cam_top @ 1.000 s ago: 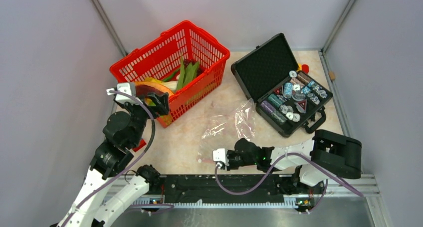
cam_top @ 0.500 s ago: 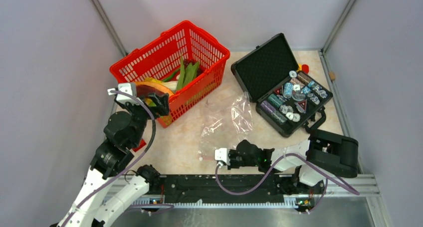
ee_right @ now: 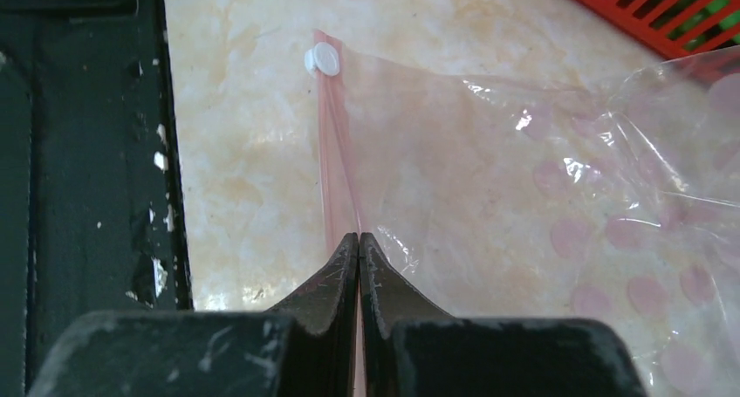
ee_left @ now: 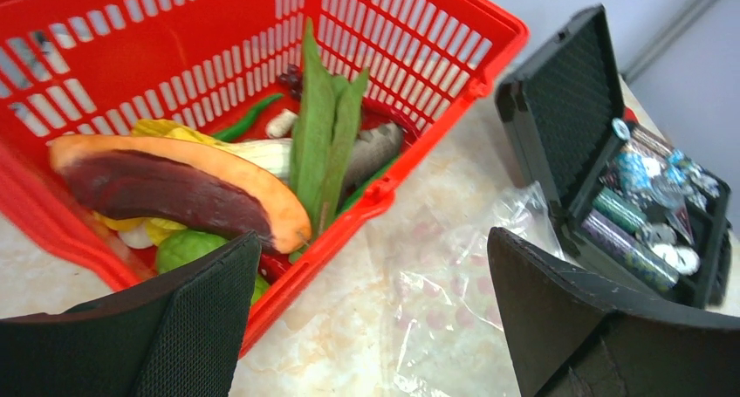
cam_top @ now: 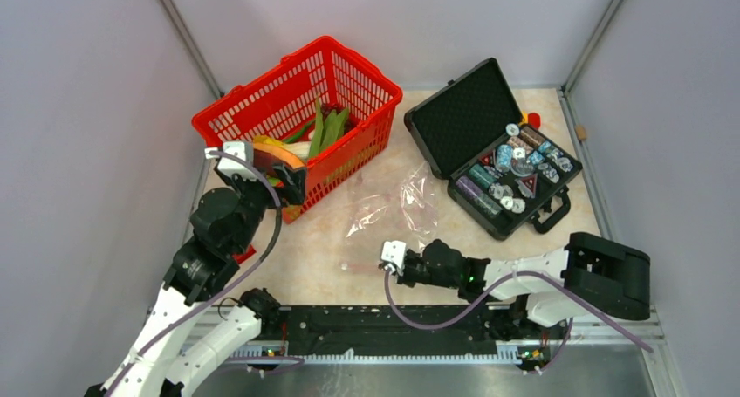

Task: Place the food in the zip-top bag and seal the zipper
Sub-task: Pick up the zipper food storage bag at the center of the board.

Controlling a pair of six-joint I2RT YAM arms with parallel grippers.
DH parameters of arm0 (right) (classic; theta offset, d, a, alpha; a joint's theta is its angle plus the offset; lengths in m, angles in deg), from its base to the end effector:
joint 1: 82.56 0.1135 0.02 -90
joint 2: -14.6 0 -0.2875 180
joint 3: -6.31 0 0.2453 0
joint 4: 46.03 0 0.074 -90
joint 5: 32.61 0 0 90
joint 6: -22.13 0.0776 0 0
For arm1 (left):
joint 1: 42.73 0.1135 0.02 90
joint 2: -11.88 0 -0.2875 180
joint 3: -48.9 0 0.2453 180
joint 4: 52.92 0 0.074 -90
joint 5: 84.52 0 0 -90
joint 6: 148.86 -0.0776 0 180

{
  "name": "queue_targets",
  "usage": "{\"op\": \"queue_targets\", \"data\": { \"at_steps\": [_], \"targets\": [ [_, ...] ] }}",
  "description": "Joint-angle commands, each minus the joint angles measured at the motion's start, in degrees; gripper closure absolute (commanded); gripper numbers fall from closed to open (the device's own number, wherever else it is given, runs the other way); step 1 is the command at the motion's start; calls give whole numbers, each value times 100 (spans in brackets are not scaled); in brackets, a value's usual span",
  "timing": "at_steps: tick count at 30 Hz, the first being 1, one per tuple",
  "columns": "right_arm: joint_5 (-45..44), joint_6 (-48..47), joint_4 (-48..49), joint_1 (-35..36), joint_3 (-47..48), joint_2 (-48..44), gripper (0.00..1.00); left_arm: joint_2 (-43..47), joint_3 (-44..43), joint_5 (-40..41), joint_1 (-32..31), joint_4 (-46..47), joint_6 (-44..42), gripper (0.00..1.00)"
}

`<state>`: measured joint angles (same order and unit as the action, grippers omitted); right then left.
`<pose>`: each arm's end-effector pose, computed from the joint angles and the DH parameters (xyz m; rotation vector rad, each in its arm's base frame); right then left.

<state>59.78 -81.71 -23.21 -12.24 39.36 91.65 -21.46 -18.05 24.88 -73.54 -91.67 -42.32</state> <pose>0.0890 0.2584 0.1685 -1.3642 1.4681 0.6863 0.1255 -0.0448 0.3941 -0.0508 1.6661 -0.3467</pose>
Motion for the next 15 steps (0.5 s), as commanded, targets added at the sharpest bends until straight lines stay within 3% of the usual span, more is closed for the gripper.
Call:
{"op": "queue_targets", "data": {
  "at_steps": [1, 8, 12, 15],
  "targets": [
    [-212, 738, 194, -170, 306, -230, 100, -117, 57, -833, -22, -36, -80, 1],
    [-1047, 1131, -449, -555, 479, -606, 100, -179, 297, -2111, -19, -450, -86, 1],
    [-1259, 1990, -475, -909, 482, -972, 100, -79, 407, -3079, -17, -615, 359, 1],
    [-1270, 2238, -567, -1019, 610, -1016, 100, 79, 557, -3353, -28, -774, 773, 1]
  ]
}}
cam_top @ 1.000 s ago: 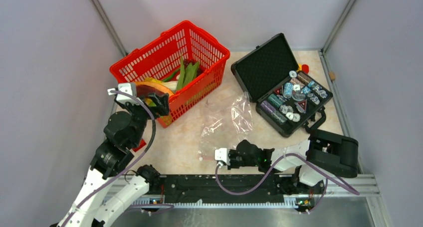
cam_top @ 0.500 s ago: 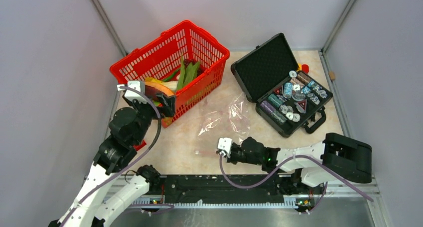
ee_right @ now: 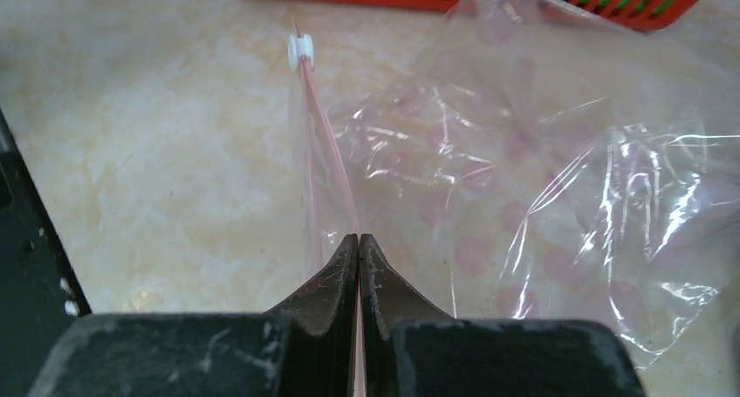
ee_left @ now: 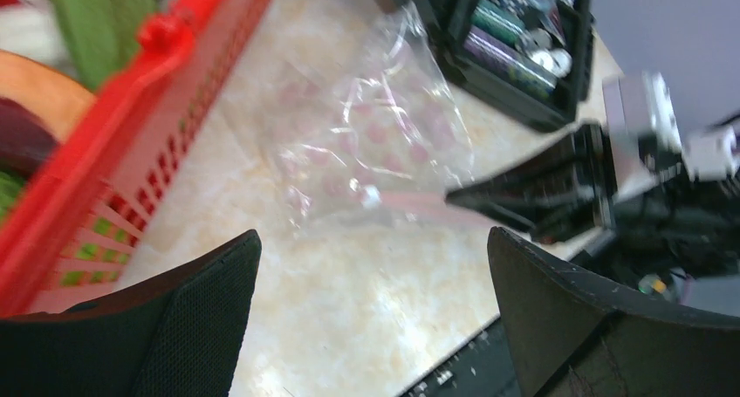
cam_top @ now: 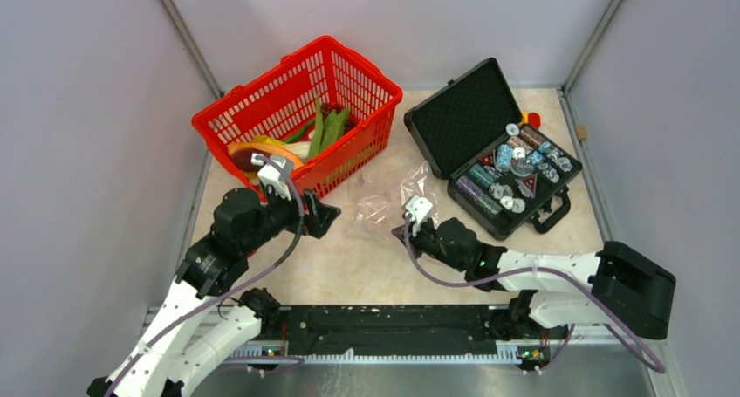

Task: Place the food in the zip-top bag and seal the zipper
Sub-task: Pick up the zipper food storage bag at the center of the board.

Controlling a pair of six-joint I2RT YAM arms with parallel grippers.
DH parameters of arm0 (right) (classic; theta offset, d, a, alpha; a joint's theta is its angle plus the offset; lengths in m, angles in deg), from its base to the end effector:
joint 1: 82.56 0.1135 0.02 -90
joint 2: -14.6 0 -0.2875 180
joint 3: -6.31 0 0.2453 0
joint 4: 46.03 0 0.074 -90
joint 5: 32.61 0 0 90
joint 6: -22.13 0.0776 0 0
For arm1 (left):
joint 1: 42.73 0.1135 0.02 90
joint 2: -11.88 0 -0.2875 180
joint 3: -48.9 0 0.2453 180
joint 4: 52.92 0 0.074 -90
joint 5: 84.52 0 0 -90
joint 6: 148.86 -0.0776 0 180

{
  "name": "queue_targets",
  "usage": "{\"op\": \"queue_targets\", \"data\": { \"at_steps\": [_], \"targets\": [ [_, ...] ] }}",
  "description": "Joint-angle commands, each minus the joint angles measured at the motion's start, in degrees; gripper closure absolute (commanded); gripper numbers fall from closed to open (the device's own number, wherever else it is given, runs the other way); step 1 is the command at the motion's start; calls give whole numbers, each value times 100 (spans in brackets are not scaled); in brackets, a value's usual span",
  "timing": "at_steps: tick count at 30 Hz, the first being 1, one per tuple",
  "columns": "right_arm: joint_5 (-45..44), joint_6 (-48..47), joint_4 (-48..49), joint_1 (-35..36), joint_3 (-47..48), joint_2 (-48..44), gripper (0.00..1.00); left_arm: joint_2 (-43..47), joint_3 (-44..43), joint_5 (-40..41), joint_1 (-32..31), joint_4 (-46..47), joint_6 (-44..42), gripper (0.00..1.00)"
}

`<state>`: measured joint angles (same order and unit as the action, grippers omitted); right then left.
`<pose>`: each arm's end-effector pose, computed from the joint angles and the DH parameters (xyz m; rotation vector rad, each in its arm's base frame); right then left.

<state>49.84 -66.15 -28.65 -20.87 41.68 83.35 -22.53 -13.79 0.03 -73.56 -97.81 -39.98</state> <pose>0.1350 0.2291 0.2049 -0.8657 1.6889 0.6443 0.1197 -0.0800 0.3490 0.2670 1.8982 -0.6828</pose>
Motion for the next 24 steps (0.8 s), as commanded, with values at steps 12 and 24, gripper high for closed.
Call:
{"op": "queue_targets", "data": {
  "at_steps": [12, 24],
  "targets": [
    [498, 1032, 208, -165, 780, 596, 100, 617, 1837, -1275, -707, 374, 3156, 9],
    [711, 1266, 479, 114, 1125, 1308, 100, -486, 2201, -274, -1104, 995, 3714, 10]
  ]
}}
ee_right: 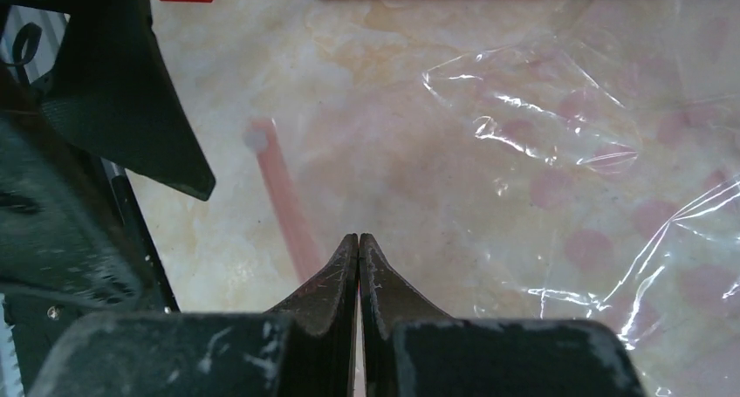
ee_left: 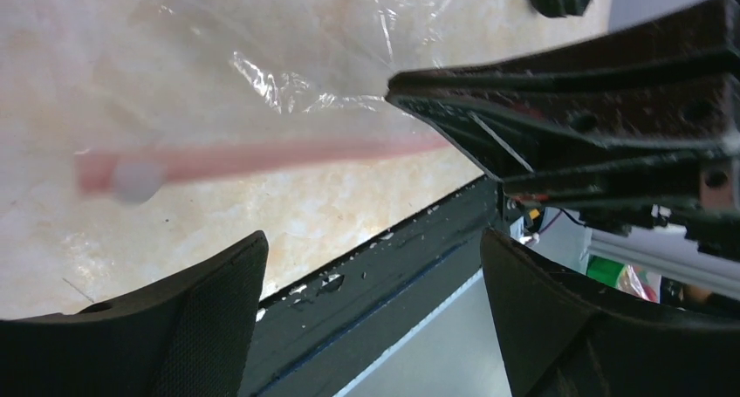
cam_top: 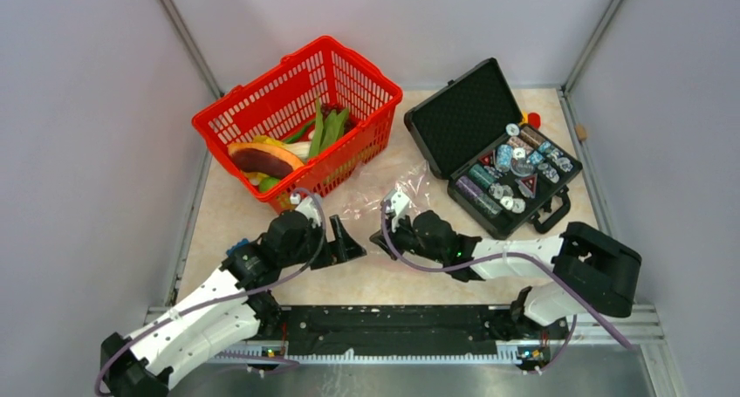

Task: Place the food in the zip-top bag and seal the zipper
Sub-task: Pick up the zipper food storage bag at the center of the board.

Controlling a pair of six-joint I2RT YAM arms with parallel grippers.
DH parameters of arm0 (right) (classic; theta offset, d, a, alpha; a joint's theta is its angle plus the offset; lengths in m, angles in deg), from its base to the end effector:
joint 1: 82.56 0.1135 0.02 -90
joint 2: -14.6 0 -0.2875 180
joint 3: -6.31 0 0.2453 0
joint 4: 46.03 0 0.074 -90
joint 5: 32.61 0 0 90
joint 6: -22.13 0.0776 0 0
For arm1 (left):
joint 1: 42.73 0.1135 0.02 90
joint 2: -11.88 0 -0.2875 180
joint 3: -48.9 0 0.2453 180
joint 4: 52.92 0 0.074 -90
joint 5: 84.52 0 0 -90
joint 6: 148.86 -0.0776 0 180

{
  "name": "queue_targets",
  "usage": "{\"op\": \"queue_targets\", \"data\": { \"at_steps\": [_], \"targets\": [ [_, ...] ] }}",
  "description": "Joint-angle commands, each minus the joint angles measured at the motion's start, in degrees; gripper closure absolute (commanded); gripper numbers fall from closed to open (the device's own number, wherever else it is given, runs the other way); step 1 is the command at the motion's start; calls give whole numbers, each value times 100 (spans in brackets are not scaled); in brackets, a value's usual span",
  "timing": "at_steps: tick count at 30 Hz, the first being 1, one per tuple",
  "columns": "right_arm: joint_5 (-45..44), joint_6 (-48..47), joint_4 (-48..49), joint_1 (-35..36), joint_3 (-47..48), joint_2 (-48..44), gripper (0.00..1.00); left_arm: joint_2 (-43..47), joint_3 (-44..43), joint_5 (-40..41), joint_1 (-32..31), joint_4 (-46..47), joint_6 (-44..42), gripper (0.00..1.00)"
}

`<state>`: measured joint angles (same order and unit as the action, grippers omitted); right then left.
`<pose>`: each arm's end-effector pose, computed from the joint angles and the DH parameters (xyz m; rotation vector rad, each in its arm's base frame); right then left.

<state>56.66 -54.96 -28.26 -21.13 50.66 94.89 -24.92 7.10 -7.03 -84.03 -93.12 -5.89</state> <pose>0.1511 0.2754 0.2056 -0.8069 1.8127 0.8582 0.1065 -0.1159 0.2208 -0.1090 2.4164 -1.0976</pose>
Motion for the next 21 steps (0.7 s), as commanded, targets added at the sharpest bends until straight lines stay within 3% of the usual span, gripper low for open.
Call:
{"op": "queue_targets", "data": {
  "at_steps": [1, 8, 9, 11, 12, 17, 21],
  "targets": [
    [-87, 161, 473, 168, 232, 199, 100, -340, 130, 519, -54, 526, 328, 12],
    [171, -48, 212, 202, 399, 374, 100, -308, 84, 1155, -122, 345, 247, 17],
    [290, -174, 115, 198, 403, 357, 96, -135, 36, 1458, -124, 153, 196, 16],
    [433, -358, -50, 198, 324, 328, 72, 229, -26, 2021, -124, -283, 162, 14],
    [619, -526, -61, 198, 190, 299, 67, 398, -38, 2255, -128, -469, 154, 12],
    [1161, -1208, -469, 215, 10, 270, 54, 854, -71, 2669, -124, -795, 84, 10],
    [1011, -2121, -868, 414, -22, 211, 42, 719, -101, 2570, -125, -815, 60, 10]
  ]
}}
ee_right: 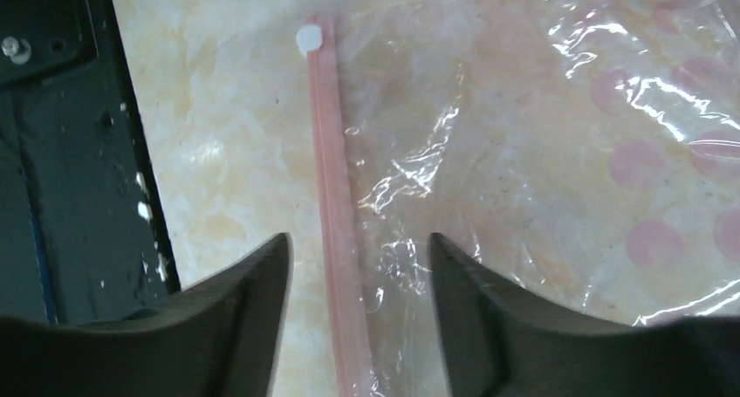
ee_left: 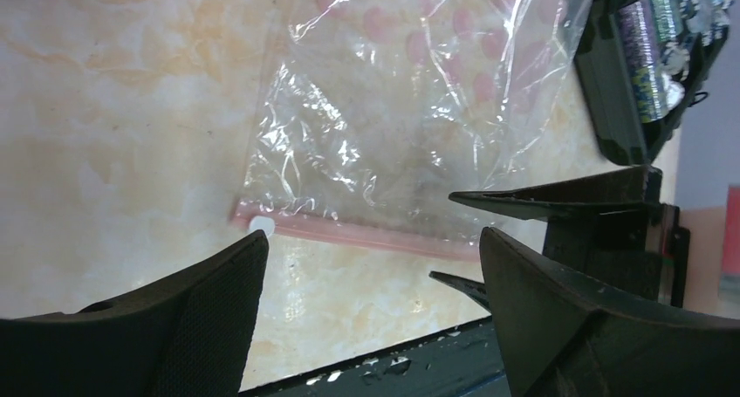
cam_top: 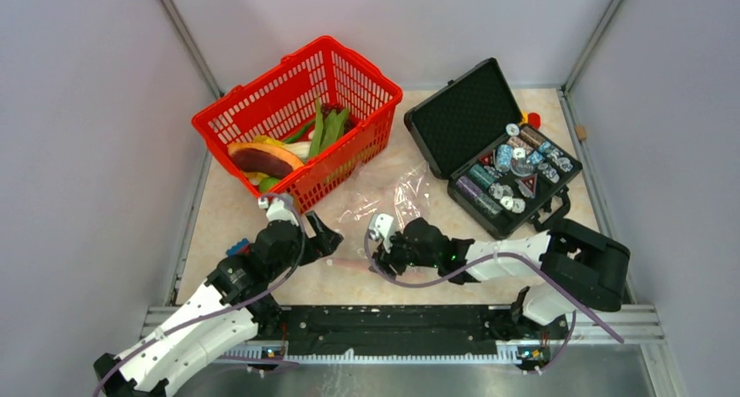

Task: Place the food in the zip-top bag and seal the zipper
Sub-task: Pick up the zipper food storage bag at the center of the board.

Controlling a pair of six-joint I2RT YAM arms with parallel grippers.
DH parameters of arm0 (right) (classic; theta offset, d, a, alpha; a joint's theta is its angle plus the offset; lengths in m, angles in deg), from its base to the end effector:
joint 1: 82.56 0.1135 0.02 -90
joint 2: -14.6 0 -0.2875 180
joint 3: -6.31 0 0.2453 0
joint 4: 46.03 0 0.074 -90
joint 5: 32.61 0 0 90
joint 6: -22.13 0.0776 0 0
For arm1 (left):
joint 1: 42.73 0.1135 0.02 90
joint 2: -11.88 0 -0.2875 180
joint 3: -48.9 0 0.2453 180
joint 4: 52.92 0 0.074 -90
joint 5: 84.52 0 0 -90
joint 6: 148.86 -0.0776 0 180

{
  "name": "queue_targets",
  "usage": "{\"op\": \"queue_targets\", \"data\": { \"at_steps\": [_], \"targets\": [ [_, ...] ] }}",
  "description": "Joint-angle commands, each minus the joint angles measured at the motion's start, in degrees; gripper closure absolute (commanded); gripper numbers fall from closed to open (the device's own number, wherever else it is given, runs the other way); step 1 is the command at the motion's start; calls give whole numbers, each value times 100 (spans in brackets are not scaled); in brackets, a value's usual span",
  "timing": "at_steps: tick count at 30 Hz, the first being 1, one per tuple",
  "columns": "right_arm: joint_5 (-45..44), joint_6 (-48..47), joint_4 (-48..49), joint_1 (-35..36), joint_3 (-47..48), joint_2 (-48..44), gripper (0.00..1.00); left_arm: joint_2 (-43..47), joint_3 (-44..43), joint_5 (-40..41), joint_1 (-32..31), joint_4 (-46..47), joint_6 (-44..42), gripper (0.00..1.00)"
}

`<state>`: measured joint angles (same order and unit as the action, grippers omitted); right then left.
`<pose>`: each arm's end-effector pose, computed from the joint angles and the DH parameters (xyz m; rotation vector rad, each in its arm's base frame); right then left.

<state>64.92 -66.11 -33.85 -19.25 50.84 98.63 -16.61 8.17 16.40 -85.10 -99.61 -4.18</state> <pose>0.1317 0.2846 0.1741 -1.1734 1.8020 0.8229 0.1066 -0.0774 0.2177 -0.3553 2.2342 -0.7486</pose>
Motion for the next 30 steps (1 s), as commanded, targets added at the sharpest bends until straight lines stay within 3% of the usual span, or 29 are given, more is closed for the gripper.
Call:
{"op": "queue_targets", "data": {
  "at_steps": [1, 12, 19, 30],
  "targets": [
    [108, -1205, -291, 279, -85, -201, 30, -142, -214, 211, -17, -153, -119, 10],
    [-723, -1612, 53, 349, -286, 11, 29, -175, -270, 191, -17, -83, -303, 9],
    [-1098, -1732, 214, 353, -302, 147, 48, -216, -253, 139, -17, -60, -369, 9],
    [-1706, -1667, 857, 391, -487, 325, 63, -219, -217, 73, -17, -9, -469, 8]
  ]
}}
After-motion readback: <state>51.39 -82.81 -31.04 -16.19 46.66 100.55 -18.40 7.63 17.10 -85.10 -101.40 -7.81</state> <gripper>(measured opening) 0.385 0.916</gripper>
